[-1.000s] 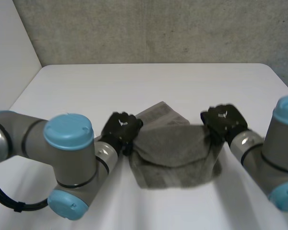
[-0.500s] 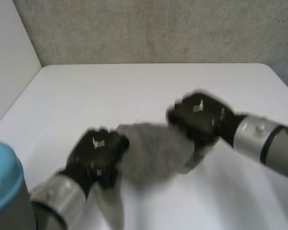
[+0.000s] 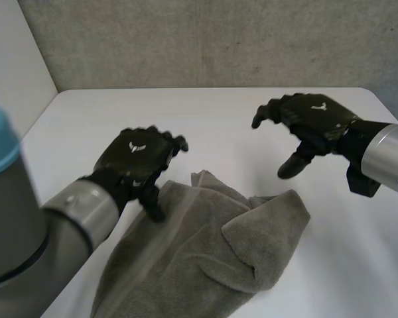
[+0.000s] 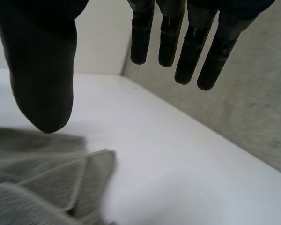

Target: Fold the towel.

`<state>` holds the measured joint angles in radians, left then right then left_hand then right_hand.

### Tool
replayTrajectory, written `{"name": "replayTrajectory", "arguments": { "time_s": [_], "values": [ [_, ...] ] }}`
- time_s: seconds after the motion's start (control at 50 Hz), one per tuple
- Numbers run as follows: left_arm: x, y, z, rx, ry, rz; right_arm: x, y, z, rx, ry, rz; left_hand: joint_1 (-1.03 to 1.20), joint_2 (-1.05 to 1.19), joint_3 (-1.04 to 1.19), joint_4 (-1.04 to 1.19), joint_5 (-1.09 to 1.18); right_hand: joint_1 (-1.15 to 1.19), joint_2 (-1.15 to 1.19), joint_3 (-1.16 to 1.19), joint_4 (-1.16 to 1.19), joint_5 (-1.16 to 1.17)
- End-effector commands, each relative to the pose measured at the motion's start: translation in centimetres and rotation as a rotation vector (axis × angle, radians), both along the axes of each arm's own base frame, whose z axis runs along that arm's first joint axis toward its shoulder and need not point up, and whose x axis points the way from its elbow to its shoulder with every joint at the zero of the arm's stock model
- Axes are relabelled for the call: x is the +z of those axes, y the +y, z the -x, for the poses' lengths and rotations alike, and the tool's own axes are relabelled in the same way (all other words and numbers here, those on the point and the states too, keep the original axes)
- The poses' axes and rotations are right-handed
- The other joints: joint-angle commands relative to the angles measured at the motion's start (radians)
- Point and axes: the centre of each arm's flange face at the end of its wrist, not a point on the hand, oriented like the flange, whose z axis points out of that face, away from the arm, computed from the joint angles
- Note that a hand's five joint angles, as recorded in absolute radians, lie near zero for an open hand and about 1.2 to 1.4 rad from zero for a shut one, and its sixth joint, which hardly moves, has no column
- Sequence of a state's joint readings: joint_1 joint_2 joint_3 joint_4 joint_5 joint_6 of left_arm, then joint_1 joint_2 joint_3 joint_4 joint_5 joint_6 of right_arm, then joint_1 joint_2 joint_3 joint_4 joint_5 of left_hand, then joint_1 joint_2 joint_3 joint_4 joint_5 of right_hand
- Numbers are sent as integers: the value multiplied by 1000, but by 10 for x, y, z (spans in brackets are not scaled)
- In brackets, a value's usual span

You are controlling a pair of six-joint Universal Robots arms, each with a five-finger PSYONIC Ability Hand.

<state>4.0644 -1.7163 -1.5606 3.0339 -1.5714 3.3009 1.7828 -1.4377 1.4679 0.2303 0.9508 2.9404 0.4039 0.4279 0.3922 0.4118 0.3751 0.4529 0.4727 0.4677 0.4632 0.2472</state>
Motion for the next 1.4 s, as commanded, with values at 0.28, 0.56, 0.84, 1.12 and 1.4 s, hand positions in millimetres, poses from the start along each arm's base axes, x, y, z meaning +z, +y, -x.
{"name": "replayTrajectory", "arguments": {
  "time_s": [0.28,0.56,0.84,1.12,1.4],
  "values": [
    [-100,-69,71,-46,-156,-118,-105,-42,11,-10,477,-18,6,-18,18,-2,-140,-45,-65,-60,-55,-14],
    [-128,-58,77,-87,-276,-135,-113,-46,-1,18,498,6,708,684,719,700,562,603,583,588,593,634],
    [-114,-63,80,-67,-254,-91,-125,-42,-13,60,489,-22,992,968,1004,984,847,943,924,929,933,975],
    [-121,-59,76,-66,-268,-117,-133,-38,-8,49,476,-73,385,361,397,377,239,187,167,172,177,218],
    [-126,-59,78,-75,-277,-119,-127,-50,-15,47,459,-14,992,968,1004,984,847,943,924,929,933,975]
  ]
}}
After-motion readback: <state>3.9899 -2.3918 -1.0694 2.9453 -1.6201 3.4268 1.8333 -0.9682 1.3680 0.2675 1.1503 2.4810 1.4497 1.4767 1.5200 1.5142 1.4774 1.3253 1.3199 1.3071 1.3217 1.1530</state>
